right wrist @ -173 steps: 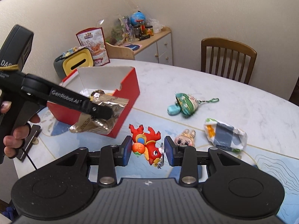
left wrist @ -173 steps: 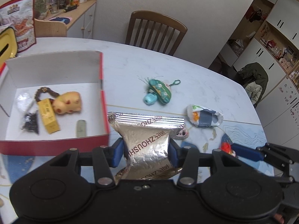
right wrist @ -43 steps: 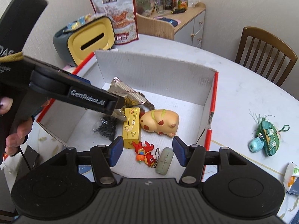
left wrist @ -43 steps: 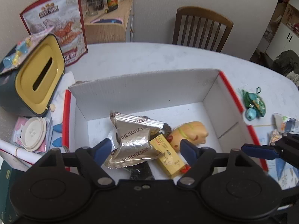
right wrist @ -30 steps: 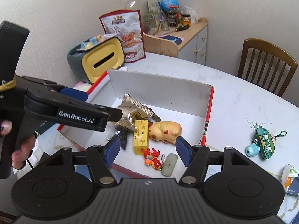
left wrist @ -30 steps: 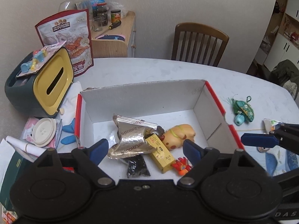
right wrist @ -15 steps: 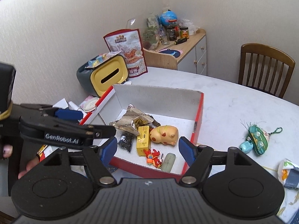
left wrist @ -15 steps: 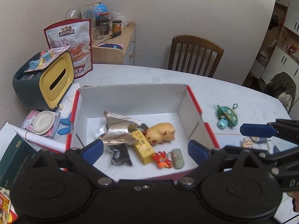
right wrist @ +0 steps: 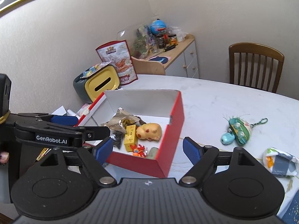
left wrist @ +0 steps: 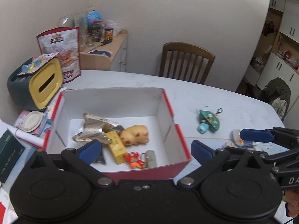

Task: Organize objects
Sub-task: 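Withdraw both tools from the red box toward the bunny doll and paper bag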

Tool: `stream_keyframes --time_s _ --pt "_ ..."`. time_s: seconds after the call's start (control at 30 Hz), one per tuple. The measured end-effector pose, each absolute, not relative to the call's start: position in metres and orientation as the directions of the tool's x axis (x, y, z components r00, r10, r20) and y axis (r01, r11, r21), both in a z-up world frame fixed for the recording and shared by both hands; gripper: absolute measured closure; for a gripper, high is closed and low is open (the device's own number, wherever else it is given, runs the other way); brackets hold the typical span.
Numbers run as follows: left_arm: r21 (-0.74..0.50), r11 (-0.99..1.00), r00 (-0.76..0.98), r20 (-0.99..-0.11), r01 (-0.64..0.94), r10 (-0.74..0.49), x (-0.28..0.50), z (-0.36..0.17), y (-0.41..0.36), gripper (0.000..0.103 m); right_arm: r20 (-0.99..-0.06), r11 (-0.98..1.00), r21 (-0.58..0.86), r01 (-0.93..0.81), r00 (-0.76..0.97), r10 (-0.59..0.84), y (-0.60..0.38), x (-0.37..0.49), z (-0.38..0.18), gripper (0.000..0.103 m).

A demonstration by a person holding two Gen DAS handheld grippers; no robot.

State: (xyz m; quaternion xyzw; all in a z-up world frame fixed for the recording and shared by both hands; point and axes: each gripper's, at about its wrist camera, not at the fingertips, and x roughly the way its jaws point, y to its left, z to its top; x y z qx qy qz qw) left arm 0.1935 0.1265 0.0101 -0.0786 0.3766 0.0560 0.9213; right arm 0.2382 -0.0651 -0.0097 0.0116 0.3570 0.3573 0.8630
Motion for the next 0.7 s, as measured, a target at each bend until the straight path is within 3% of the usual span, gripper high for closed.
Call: stream_keyframes --time_s 0.33,0.7 --pt "-0.064 0.989 0.738 -0.672 -0.134 0.057 0.207 0.002 0.073 0.000 -0.615 0.790 0.266 -0.552 0.534 0.580 -0.130 0.248 -0.020 0.018" --pt "-0.127 0.990 0.710 -0.702 -0.066 -0.043 0.234 -0.023 0.015 0.000 -0.663 0.875 0.240 -0.420 0.587 0.464 -0.216 0.271 -0.044 0.018"
